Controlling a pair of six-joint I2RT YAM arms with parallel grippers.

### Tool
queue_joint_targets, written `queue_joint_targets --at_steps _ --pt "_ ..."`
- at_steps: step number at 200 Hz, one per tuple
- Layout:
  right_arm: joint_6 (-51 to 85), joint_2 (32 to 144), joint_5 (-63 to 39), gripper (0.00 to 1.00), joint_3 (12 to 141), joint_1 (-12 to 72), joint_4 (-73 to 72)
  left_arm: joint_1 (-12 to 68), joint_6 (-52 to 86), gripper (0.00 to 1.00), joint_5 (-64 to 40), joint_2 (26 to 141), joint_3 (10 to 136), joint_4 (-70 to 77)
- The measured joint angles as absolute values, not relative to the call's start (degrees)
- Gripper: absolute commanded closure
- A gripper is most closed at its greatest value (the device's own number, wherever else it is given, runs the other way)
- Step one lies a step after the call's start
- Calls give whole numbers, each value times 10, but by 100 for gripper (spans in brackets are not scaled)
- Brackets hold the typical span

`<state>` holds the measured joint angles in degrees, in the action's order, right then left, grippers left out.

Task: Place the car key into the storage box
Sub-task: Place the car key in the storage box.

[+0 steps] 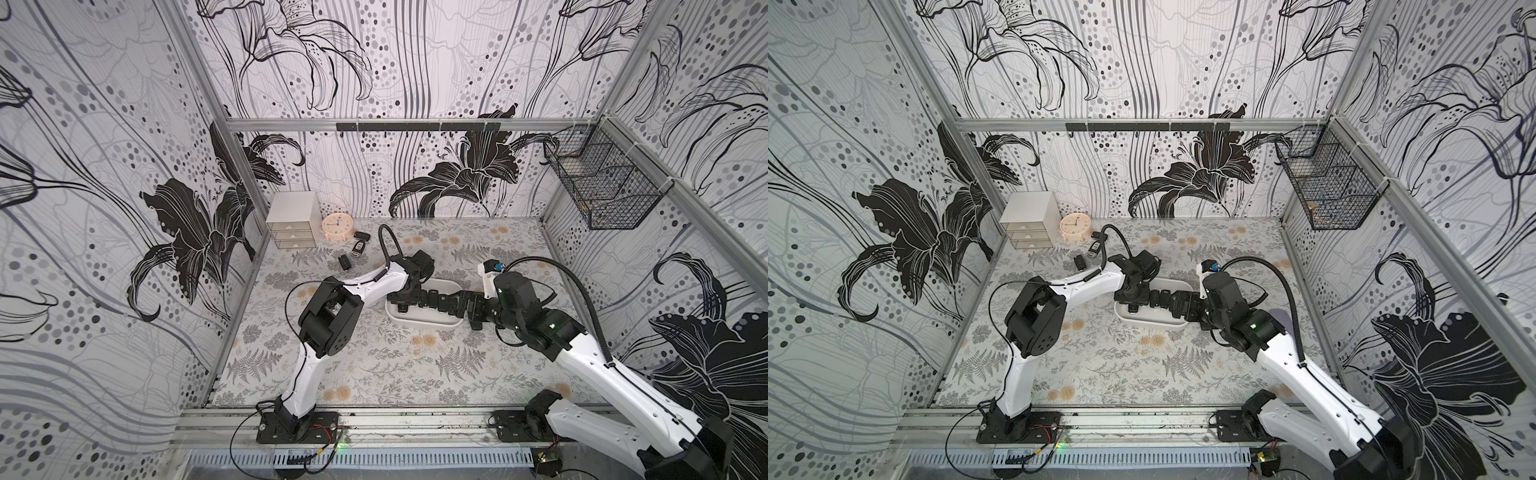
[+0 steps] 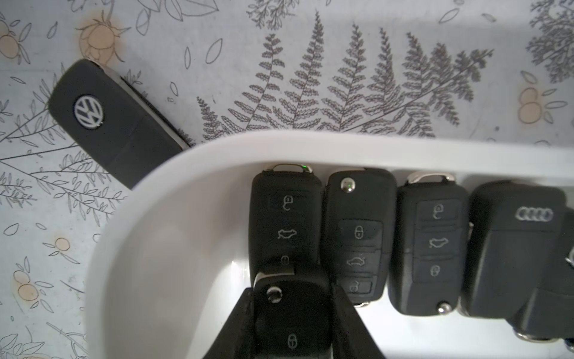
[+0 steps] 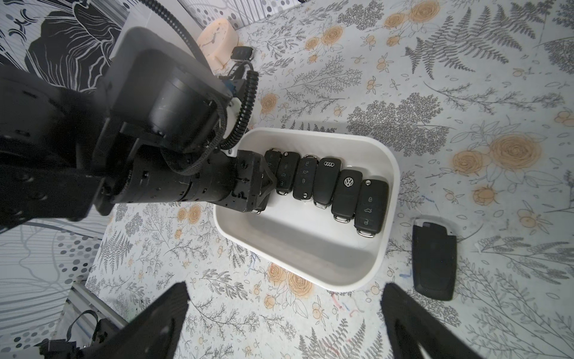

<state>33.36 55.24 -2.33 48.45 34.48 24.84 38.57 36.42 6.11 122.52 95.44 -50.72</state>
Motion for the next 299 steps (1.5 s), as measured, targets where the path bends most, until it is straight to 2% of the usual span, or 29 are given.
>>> queue_joint_targets --at_steps 107,153,226,299 --pt "333 569 -34 0 484 341 237 393 413 74 79 1169 939 -522" --pt "331 571 -36 0 484 341 224 397 536 75 77 1140 917 -526" --pt "298 566 -47 0 468 340 202 430 736 75 64 1142 911 -523" --pt "273 557 -69 0 465 336 193 430 931 76 60 1163 877 -512"
